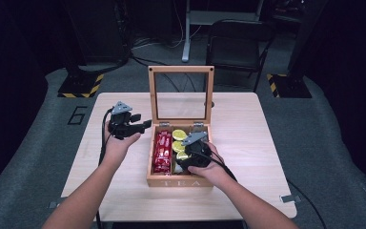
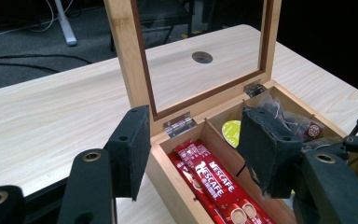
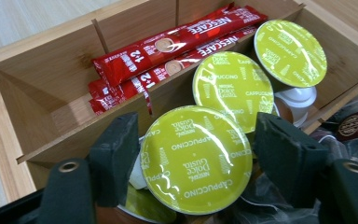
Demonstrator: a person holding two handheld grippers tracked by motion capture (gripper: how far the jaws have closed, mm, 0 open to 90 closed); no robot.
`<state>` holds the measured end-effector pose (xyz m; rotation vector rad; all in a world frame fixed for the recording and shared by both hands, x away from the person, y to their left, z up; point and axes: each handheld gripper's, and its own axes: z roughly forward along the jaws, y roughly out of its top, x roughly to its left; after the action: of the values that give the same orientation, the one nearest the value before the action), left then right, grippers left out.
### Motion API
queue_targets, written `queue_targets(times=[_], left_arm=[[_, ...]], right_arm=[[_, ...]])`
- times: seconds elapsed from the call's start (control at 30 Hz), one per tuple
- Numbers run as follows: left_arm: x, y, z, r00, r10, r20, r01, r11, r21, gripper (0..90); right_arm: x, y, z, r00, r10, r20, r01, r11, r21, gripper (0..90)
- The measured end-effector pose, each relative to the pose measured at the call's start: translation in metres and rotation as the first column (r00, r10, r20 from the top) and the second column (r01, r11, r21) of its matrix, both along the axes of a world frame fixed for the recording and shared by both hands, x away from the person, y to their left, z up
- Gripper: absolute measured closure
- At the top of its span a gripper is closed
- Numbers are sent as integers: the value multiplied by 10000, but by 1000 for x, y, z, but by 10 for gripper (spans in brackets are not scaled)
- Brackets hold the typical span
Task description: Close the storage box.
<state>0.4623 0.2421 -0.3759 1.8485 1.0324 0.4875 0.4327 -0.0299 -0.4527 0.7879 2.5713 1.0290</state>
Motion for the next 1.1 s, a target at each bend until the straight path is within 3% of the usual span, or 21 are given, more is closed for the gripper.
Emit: queue_targets(times=[0.23,0.6,0.7,1.1], left_arm=[[0,2,1,10000,67,44,-67,10000,-29,437],[0,5,6,9999,103,105,-103,9999,19,438],[0,5,6,9999,105,103,-105,9999,8,438],[1,2,4,10000,32,44,-32,10000,66,438]], right_arm=[[-1,1,1,9999,118,76,-118,9999,-35,365],[-3,-6,14,9999,150,47,-152,9988,468,365],[-3,-15,20,10000,-55,-63,60,9974,722,366],[3,-65,39,9923,-1207,293,1162,9855,1234,367]])
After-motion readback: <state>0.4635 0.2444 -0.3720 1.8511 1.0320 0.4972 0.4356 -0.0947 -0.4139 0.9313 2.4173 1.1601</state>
